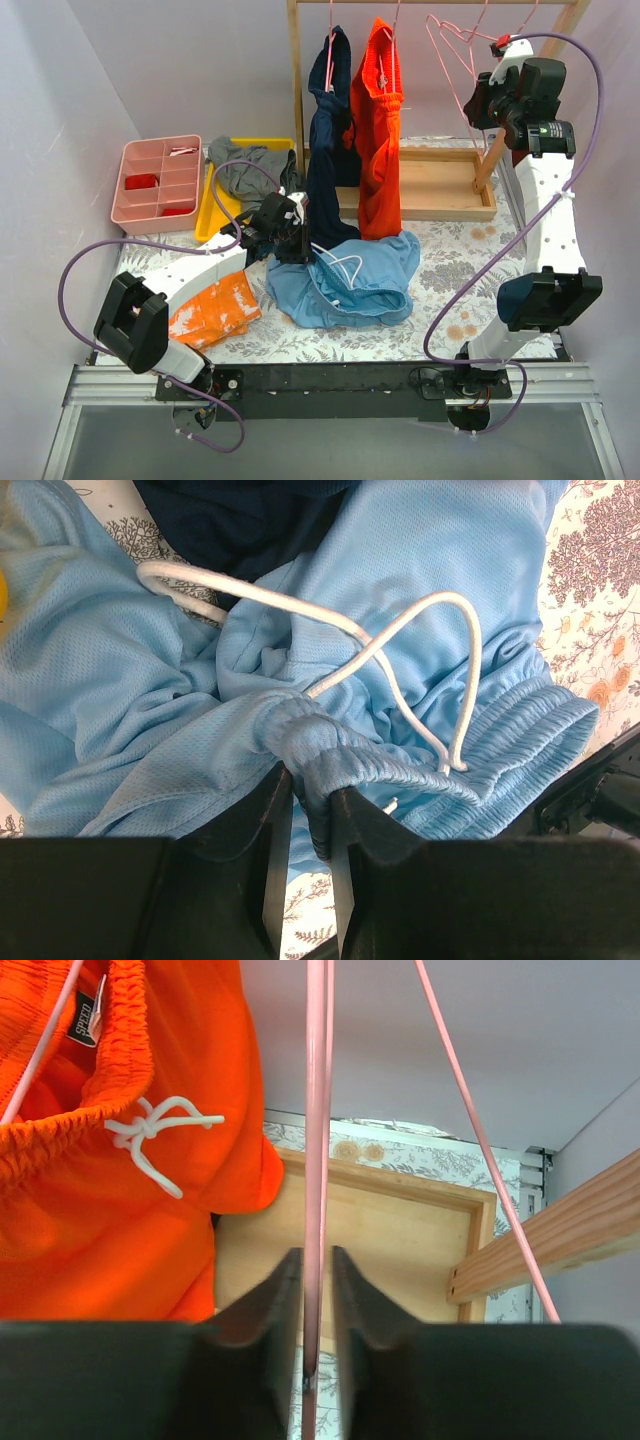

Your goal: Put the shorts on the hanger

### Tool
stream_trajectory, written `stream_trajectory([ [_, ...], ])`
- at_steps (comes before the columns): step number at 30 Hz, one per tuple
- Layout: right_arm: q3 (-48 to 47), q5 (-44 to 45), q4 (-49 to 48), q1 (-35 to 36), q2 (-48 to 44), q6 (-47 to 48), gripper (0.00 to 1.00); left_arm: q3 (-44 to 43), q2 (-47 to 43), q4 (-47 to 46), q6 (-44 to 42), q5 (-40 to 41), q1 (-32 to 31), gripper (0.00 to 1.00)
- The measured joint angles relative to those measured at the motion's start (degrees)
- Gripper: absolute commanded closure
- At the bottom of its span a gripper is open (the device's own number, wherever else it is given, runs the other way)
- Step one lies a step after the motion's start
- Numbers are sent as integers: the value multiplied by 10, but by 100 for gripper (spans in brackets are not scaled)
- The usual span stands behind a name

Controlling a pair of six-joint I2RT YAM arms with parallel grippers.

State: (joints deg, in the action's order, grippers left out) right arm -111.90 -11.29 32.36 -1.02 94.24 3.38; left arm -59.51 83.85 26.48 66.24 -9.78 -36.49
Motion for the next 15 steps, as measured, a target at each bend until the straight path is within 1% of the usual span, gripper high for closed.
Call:
stream_trajectory([
  [1, -1, 3, 3, 1, 0, 0, 90, 0, 0, 0, 0, 0, 0, 81],
  [2, -4, 6, 6, 3, 0, 1, 98, 0, 0, 0, 0, 0, 0, 81],
  [3, -8, 9, 9, 4, 1, 1, 99, 0, 0, 0, 0, 0, 0, 81],
  [10, -37, 29, 9, 17, 4, 0, 99, 0, -1, 0, 0, -1, 0, 82],
  [15, -39, 40, 5, 35, 4, 0, 99, 0, -2, 0, 0, 0, 0, 83],
])
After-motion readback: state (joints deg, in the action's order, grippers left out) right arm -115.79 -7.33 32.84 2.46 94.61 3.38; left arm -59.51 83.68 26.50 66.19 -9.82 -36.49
